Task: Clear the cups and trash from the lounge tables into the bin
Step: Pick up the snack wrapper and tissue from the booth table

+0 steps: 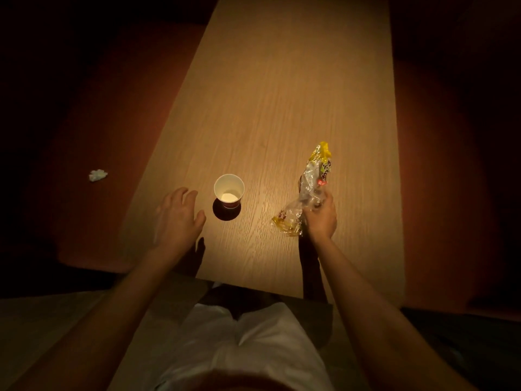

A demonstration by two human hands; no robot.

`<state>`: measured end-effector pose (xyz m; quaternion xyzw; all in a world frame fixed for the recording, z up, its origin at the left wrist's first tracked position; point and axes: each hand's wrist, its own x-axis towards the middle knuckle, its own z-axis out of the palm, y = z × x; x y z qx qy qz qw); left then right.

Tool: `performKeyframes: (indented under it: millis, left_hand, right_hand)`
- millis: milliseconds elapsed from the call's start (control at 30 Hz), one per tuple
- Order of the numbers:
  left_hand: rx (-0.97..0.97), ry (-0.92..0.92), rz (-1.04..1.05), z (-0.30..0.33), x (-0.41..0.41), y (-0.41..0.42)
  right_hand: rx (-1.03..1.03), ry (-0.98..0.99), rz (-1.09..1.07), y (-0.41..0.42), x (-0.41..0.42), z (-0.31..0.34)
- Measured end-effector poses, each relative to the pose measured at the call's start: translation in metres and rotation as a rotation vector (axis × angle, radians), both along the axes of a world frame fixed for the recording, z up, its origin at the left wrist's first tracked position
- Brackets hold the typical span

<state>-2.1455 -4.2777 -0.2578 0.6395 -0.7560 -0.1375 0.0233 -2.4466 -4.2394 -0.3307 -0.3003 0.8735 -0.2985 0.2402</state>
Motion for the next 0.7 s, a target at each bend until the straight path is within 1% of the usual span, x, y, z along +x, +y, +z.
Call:
performKeyframes:
  millis: [133, 267, 400, 500, 600, 700]
  left_hand:
    - [0.024, -0.001, -0.011, 0.003, 0.002, -0.005]
    - [0.007, 0.001, -0.008, 0.012, 0.002, -0.012]
    - [-0.045, 0.0, 0.008, 0.024, 0.012, -0.022]
    - [-0.105, -0.02, 0.05, 0.032, 0.027, -0.03]
    - [-0.163, -0.027, 0.109, 0.038, 0.048, -0.037]
    - [-0.183, -0.049, 0.172, 0.043, 0.073, -0.044]
  right_hand:
    - [-0.132, -0.012, 0.011, 0.003, -0.003, 0.013]
    - [-0.256, 0.011, 0.079, 0.0, -0.013, 0.045]
    - [-0.437, 0.088, 0.226, -0.012, -0.015, 0.096]
    - [-0.563, 0.109, 0.351, -0.035, -0.005, 0.135]
    - [-0.629, 0.102, 0.492, -0.063, 0.023, 0.161]
    - [-0.663, 0.077, 0.6, -0.087, 0.064, 0.172]
